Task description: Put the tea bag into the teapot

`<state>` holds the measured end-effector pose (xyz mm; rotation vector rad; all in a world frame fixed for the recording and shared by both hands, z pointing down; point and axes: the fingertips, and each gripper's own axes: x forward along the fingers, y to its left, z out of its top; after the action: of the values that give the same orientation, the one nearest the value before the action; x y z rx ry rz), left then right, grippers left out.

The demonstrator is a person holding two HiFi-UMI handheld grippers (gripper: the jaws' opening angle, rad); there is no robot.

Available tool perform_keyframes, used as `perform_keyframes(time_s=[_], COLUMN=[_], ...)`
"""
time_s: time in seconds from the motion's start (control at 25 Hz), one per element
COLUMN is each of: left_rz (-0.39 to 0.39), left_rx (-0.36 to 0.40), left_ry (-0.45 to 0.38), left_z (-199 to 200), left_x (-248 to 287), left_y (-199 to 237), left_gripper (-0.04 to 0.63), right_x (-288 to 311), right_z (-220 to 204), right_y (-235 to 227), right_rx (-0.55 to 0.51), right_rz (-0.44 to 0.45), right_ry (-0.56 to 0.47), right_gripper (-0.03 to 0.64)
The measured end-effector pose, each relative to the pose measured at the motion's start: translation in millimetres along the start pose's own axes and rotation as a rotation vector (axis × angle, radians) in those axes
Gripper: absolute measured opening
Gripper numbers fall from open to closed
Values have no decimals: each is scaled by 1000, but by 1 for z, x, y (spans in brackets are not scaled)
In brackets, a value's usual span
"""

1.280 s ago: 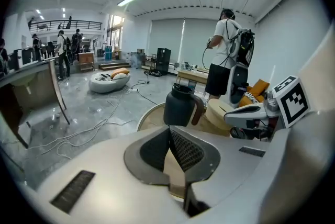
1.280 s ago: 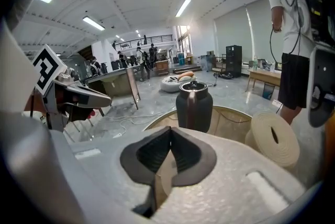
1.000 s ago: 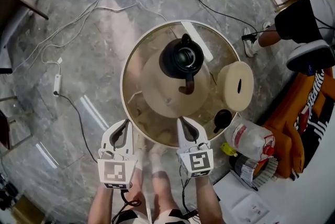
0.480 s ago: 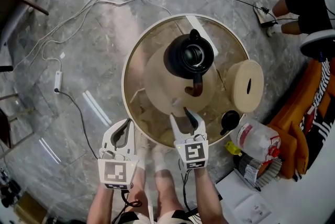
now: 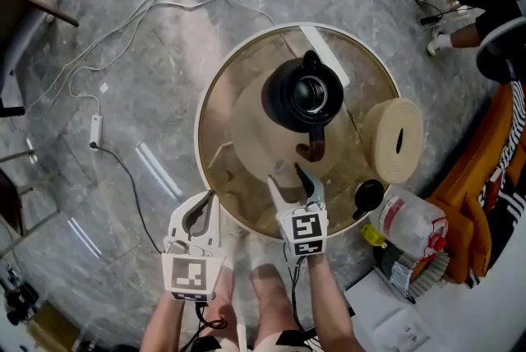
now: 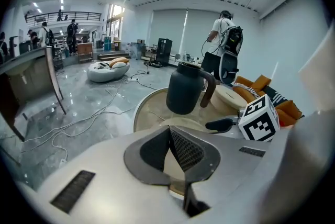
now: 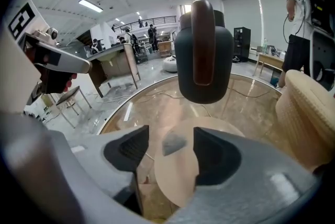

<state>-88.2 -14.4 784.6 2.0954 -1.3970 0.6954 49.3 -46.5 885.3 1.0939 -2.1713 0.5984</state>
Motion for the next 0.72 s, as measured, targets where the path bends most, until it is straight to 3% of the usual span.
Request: perform_keyframes(time_s=[0.12,0.16,0.24,0.32,0.4,0.72], left_rz=[6,9,7,6,9,-4], left_rx=[-34,-44,-20,-18,-42,-14], left_ry=[8,12,18,23,28,22], left_z=[-1,-3,-7,-10,-10,-8], left_x=[1,1,3,6,6,8], left_y=[1,2,5,5,3,3], left_gripper=[17,17,17,17,17,17], right_x=[8,9,10,12,12,4], right_z=[-3,-4,-4,-5,-6,-6], right_y=[-1,-2,-2,0,1,-1], right_rx=[6,9,5,-11,-26,-8], right_rz=[4,-3,-16,-18,-18,-24], right_ry=[15,18,19,21,25,25], right_gripper=[263,221,74,17,9,8])
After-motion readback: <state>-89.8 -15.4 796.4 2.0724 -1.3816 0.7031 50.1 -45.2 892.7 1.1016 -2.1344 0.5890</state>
